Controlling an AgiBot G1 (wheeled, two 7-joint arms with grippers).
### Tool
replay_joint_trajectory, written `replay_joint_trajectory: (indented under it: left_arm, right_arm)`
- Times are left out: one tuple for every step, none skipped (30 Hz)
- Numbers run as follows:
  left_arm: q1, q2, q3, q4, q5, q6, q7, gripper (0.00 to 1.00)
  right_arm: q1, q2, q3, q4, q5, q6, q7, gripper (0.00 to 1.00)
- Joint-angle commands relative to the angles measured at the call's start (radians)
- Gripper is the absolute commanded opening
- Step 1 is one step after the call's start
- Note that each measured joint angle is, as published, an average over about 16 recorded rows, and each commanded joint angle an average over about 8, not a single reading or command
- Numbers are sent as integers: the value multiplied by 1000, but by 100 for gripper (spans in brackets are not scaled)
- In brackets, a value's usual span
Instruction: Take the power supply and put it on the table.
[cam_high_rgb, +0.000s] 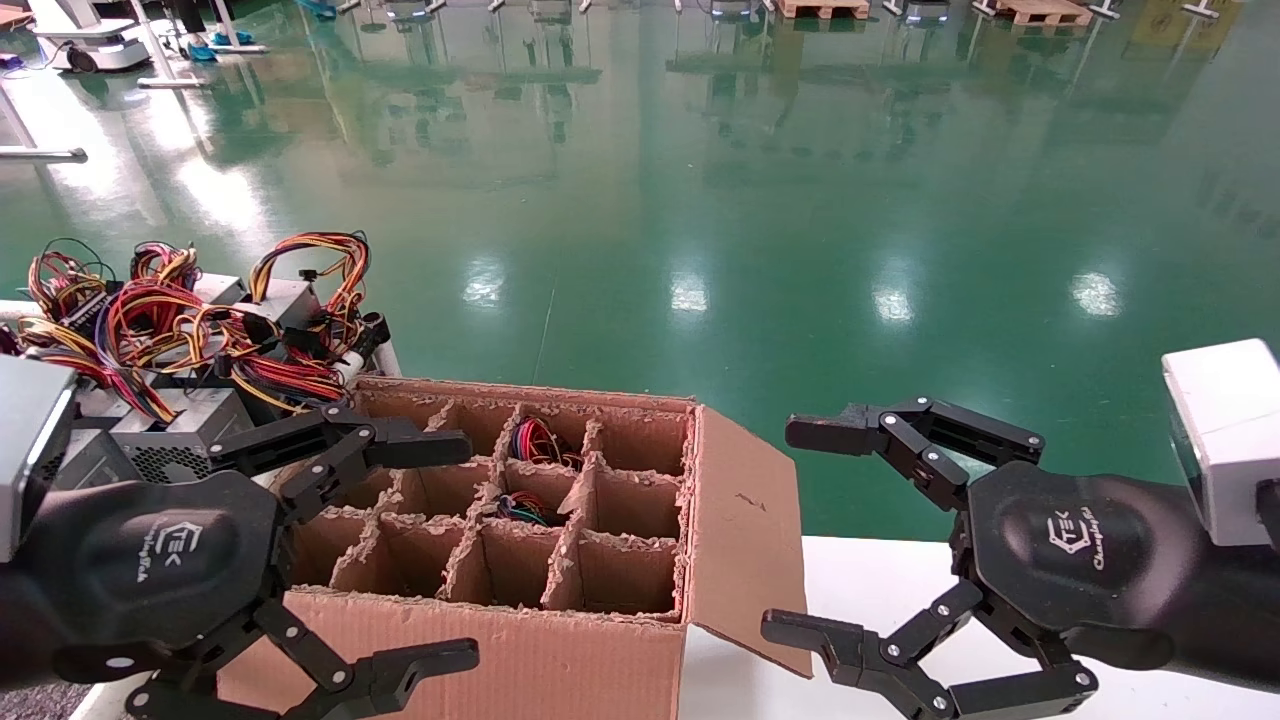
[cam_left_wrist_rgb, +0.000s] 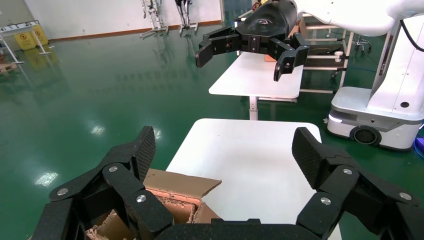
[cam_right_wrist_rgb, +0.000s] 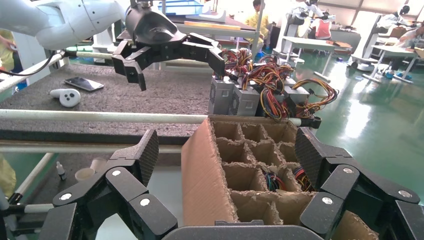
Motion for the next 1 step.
replay_joint_trajectory:
  left_arm:
    - [0,0,0,0,0,0,0,100]
  right_arm:
    - [0,0,0,0,0,0,0,100]
